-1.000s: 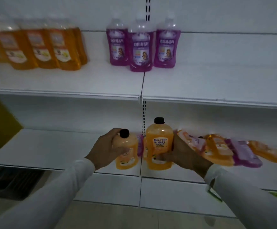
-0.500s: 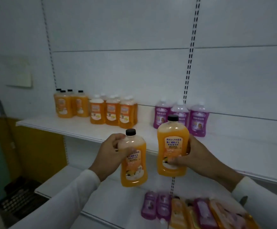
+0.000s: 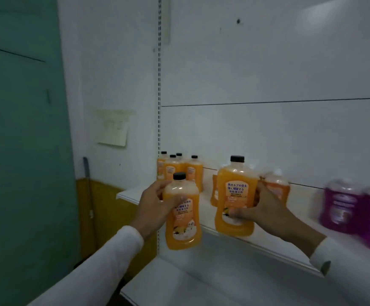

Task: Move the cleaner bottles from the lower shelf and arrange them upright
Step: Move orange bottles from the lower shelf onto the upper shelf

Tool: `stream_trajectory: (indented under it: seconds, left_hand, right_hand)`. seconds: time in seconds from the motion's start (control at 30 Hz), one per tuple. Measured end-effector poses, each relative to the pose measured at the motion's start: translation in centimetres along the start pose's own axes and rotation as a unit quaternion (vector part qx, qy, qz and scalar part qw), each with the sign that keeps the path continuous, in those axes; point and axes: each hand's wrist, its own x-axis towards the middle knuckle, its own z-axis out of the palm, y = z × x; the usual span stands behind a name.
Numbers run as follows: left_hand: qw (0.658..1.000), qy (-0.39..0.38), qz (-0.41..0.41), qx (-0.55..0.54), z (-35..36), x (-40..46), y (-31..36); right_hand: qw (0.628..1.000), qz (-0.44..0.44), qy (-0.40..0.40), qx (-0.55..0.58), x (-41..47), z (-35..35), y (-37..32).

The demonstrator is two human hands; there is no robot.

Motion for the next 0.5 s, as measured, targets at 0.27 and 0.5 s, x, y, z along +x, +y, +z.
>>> stream_trajectory:
  seconds: [0.27,0.5]
  left_hand:
    - [0.999,0.039,-0.01,0.023,-8.4,8.4,-5.9]
    - [0.997,0.048,-0.004,0.057,-11.1,18.3,-11.3]
  right_hand:
    - [1.0,-0.005,-0.026,-0.008,11.1,9.0,0.4]
    - [1.0,0.012,-0.002,0.0,20.9,13.4,4.9]
